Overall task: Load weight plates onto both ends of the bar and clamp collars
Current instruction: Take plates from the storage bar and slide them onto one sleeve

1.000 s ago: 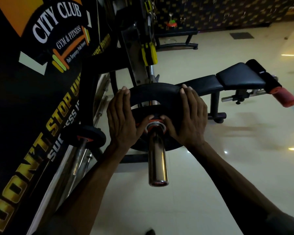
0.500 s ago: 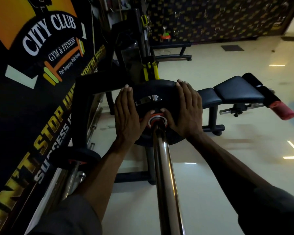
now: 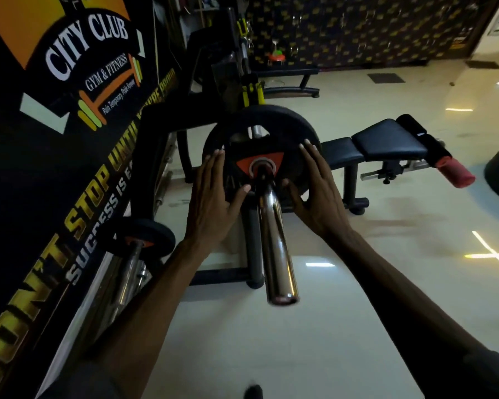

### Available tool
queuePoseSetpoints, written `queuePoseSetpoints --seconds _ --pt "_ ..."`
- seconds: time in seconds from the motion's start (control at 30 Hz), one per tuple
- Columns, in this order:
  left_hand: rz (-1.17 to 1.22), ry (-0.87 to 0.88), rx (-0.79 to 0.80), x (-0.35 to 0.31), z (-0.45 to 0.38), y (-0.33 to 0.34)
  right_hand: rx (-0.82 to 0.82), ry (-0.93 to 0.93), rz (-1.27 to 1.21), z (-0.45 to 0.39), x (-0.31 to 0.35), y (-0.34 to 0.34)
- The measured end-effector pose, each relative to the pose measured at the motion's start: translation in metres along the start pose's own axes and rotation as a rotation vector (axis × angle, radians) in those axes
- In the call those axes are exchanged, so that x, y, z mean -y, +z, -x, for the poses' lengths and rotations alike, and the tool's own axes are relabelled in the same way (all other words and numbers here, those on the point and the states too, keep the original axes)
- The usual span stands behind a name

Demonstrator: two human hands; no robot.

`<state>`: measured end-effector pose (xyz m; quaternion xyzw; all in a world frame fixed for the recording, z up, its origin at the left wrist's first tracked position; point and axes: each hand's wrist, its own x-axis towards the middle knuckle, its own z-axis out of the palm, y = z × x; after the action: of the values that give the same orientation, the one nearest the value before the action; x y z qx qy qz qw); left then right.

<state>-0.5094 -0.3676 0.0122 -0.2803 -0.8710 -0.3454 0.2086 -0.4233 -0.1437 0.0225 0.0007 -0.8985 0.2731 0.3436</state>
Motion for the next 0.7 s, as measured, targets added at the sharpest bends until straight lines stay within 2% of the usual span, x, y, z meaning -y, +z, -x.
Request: queuePoseSetpoints --seconds 0.23,0.4,0.7 --pt "0.076 -0.148 0.202 0.021 0.125 -0.032 0.109 0.211 -0.022 0.114 0.026 0.002" --pt "0.047 -0.229 0.301 0.061 0.191 -0.060 0.279 0.362 0.086 0.193 0.057 0.038" --pt "-0.004 -0.292 0.348 0.169 0.260 -0.153 0.394 0.267 0.019 0.228 0.195 0.152"
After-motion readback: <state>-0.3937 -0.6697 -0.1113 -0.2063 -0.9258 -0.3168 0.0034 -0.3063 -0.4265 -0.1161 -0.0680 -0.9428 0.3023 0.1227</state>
